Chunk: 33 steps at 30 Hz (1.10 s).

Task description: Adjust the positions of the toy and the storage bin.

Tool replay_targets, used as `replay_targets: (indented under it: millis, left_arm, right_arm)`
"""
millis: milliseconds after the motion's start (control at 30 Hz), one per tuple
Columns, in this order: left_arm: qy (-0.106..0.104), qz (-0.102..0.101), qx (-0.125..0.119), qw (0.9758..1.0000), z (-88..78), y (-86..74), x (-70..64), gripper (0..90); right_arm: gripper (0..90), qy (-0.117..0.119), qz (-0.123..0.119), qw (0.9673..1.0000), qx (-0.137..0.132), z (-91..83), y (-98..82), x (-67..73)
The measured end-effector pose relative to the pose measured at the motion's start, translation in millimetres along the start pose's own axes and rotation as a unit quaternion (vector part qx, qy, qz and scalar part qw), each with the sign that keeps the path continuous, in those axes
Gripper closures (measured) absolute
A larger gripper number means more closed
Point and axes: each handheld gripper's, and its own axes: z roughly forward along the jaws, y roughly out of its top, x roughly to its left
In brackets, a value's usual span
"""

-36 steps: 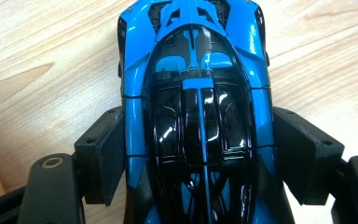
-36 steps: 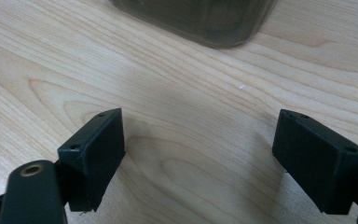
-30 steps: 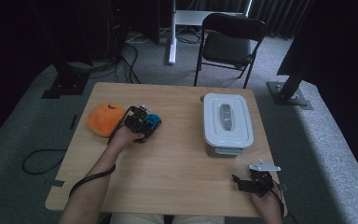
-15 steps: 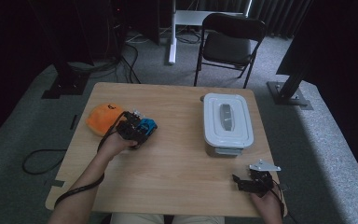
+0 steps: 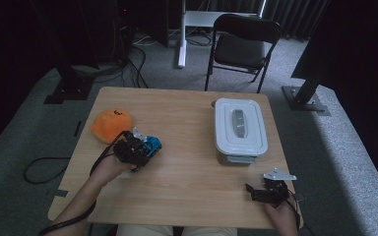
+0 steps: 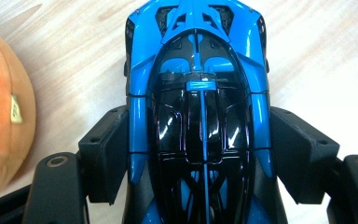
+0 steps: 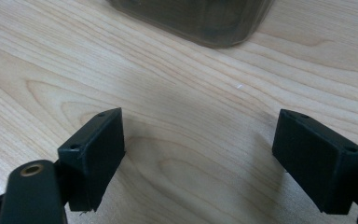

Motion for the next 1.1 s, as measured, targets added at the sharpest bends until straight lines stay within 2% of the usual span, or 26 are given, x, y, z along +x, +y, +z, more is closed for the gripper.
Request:
replay_targets:
  millis: [267,333,500,567,667,733,833,1100]
  left_arm:
    - [-0.003,0.01,-0.006,0.9999,-9.9,-20.1,-19.6,28.3]
    - [-0.008,0.019,0.0,0.9998,-10.4,-24.3,-24.9,28.3]
    - [-0.017,0.025,0.0,0.9995,-11.7,-33.8,-34.8,28.3]
    - [-0.011,0.026,0.001,0.9996,-10.8,-37.7,-38.2,28.3]
    - [-0.016,0.025,0.004,0.9995,-7.9,-43.8,-40.9,28.2]
    - [-0.01,0.027,0.007,0.9996,-5.7,-47.5,-43.2,28.3]
    - [-0.01,0.029,0.012,0.9995,-2.3,-51.6,-45.5,28.3]
    - [-0.012,0.021,0.016,0.9996,5.9,-55.0,-46.5,28.2]
  right_arm:
    - [16.3,0.0,0.001,1.0,0.0,0.0,0.0,0.0]
    - [16.3,-0.001,0.001,1.0,0.0,0.0,0.0,0.0]
    - [16.3,-0.001,0.0,1.0,0.0,0.0,0.0,0.0]
    - [16.3,-0.001,0.0,1.0,0.0,0.0,0.0,0.1]
    - [16.3,-0.001,0.0,1.0,0.0,0.0,0.0,0.1]
    - [16.3,-0.001,0.0,1.0,0.0,0.0,0.0,0.1]
    - [16.3,-0.001,0.0,1.0,0.0,0.0,0.0,0.1]
    - [16.3,-0.001,0.0,1.0,0.0,-0.1,0.0,0.1]
